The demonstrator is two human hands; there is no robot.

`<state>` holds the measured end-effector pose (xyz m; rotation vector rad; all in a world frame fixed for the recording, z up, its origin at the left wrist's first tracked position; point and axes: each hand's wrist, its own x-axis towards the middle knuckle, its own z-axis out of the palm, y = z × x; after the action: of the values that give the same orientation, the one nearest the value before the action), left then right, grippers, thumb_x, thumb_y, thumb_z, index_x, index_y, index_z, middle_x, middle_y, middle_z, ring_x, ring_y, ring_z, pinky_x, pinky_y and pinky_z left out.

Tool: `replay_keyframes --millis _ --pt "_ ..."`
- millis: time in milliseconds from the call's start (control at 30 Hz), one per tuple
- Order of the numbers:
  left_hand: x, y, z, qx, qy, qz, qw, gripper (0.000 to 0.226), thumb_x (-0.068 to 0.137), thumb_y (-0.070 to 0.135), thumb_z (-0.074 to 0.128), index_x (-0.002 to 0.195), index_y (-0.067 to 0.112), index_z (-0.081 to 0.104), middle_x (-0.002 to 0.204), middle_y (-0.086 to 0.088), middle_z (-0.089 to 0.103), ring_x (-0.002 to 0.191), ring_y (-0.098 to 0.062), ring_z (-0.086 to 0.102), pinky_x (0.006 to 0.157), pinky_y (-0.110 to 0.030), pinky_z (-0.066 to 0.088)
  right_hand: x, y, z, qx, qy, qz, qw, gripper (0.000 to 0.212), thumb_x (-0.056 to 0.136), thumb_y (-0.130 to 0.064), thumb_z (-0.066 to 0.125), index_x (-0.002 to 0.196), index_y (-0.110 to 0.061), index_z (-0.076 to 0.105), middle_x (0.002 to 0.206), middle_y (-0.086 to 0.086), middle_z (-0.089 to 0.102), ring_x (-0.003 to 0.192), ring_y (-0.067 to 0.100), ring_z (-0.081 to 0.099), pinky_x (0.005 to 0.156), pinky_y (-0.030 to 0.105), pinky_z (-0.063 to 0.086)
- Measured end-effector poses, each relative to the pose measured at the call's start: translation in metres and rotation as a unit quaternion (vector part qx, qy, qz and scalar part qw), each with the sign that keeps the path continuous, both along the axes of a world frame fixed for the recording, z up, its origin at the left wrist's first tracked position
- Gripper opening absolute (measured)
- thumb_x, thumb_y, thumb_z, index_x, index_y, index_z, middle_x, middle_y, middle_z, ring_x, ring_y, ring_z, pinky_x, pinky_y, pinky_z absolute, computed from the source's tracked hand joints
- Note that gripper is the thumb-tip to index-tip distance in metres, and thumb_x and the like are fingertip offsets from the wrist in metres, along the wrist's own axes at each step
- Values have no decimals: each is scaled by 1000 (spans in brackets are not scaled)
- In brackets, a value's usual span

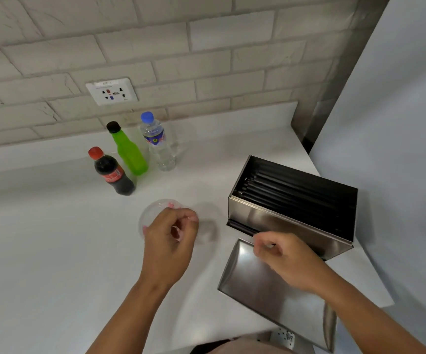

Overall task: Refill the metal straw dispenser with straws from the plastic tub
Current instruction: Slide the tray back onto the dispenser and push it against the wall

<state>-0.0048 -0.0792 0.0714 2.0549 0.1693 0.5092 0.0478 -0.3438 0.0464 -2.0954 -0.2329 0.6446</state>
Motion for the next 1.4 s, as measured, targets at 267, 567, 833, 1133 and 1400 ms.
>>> replay_keyframes --millis 267,567,833,1133,1400 --pt "2 -41 -54 49 220 -76 971 28 94 39 70 118 26 73 103 12 69 92 -7 68 79 -28 59 -24 -80 -20 -64 -19 -38 997 40 102 -42 62 140 -31 63 115 -28 63 103 -12 60 75 3 49" --pt "-4 -80 -85 173 325 -82 926 36 98 46 63 125 22 68 112 3 71 90 -16 66 77 -26 51 -42 -122 -37 -90 -28 -64 993 34 100 -35 65 134 -29 68 103 -27 66 96 -8 64 71 1 47" --pt "-7 -84 -87 171 328 -33 929 36 110 24 46 77 19 60 80 2 66 73 -21 60 59 -24 39 -45 -117 -38 -63 -39 -41 996 32 98 -33 68 130 -30 69 102 -21 72 92 -4 68 77 9 53" --pt "-31 -56 -43 151 278 -1 949 43 109 19 50 67 29 53 63 11 60 60 -7 54 57 -21 41 -46 -95 4 9 -119 60 991 31 98 -35 68 129 -36 71 113 -25 69 110 -5 64 88 12 51" --pt "-46 -24 38 106 199 71 972 30 106 20 54 92 39 72 74 33 71 78 15 66 65 1 43 -43 -74 57 94 -337 12 937 23 98 -25 64 113 -15 79 113 -7 71 110 12 69 95 23 54"
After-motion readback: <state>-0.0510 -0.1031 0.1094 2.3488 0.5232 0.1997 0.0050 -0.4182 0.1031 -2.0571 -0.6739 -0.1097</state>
